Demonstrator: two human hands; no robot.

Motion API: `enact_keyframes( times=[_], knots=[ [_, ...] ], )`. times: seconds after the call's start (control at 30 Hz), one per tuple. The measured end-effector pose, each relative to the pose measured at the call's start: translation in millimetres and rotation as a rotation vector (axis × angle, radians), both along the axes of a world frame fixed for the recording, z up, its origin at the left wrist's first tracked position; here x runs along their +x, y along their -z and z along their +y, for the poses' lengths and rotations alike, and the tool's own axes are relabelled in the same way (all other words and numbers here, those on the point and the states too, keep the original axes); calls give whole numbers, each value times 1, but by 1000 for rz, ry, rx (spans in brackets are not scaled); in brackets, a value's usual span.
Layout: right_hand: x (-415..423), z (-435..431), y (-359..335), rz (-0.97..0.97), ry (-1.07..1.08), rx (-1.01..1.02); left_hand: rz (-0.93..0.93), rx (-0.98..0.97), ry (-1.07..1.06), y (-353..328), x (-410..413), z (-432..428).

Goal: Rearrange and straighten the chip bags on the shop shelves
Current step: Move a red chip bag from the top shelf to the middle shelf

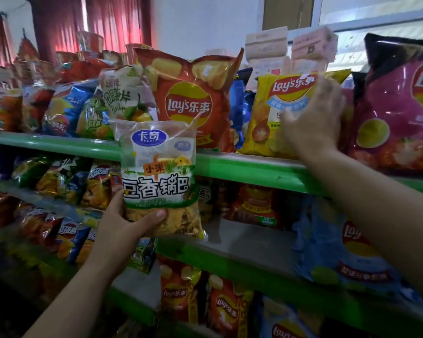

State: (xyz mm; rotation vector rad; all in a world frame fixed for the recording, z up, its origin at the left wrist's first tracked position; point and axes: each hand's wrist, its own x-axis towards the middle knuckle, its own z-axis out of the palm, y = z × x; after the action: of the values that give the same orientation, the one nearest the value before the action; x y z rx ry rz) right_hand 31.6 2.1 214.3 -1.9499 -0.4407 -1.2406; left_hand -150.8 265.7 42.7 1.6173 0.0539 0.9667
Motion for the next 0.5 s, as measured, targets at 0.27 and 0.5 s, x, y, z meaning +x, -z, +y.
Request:
enact_keyframes(
  times=[0.27, 0.5],
  knots=[
    [-29, 85, -9, 385, -677, -52, -5, -66, 92, 39, 4, 13],
    [-15, 111, -8, 489, -785, 87, 99, 18, 9, 55, 16, 35]
  ],
)
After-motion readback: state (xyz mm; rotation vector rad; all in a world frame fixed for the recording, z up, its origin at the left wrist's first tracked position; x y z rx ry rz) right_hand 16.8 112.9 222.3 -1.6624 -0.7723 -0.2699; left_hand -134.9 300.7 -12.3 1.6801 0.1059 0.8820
